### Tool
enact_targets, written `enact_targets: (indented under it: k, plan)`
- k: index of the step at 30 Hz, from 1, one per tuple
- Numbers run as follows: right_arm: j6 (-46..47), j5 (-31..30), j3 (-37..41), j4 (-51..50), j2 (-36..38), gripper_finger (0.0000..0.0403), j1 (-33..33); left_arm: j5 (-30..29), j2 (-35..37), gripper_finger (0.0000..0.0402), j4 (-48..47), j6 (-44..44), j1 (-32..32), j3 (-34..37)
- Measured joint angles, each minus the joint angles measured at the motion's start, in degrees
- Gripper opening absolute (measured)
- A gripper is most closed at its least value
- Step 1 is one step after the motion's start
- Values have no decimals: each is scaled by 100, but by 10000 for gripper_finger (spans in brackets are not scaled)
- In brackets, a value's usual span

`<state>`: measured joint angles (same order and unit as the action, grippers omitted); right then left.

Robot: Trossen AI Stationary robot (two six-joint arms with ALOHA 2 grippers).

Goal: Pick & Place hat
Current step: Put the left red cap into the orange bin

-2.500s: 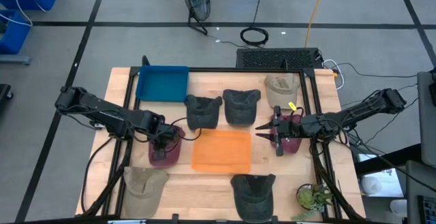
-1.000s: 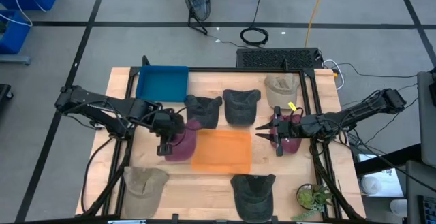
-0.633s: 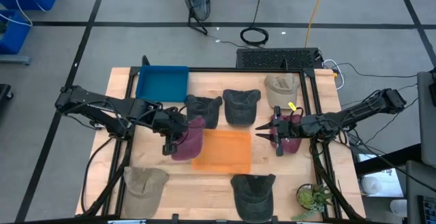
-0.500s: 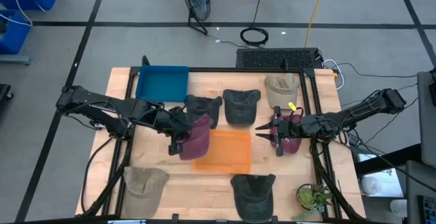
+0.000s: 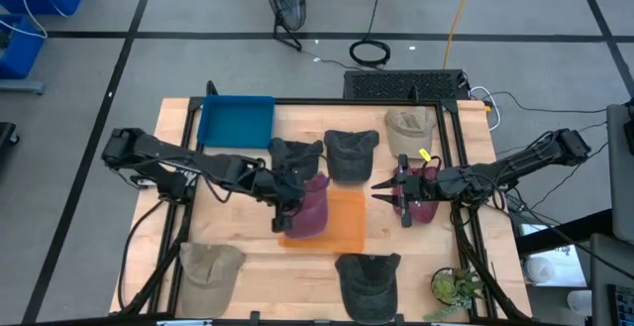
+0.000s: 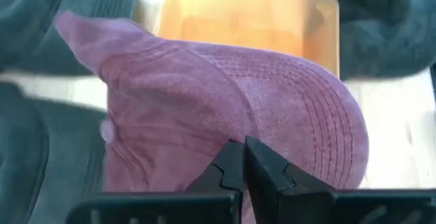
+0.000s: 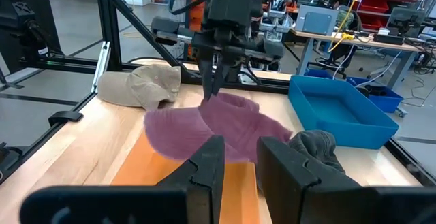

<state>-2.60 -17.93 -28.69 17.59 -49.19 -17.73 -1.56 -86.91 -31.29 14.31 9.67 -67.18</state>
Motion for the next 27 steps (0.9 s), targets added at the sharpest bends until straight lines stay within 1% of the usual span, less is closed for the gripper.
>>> enact_targets:
  k: [2,6,8,11,13,15,17,21,24,27]
  plan:
    - [1,0,0,-27,-1,75,0,0,-24,18,302,-163,4,0]
    - [-7,0,0,-33,0,75,1,6,-23,7,706,-439,9,0]
    - [-15,0,0,-33,0,75,0,4,-23,8,835,-501,4,0]
    - [-17,1,0,-33,0,75,1,1,-69,12,873,-521,4,0]
    - [-16,0,0,-33,0,75,1,0,-186,7,913,-574,5,0]
    - [-16,0,0,-41,0,75,1,4,-340,6,911,-641,34,4]
    - [-3,1,0,-81,0,75,1,9,-500,10,1134,-660,82,2]
    - [-1,1,3,-127,2,75,0,155,-804,12,1283,-675,139,2]
    - [-1,2,2,-136,2,75,1,147,-911,6,1225,-716,131,2]
    - [-1,1,2,-145,2,75,-1,121,-954,14,1211,-771,98,3]
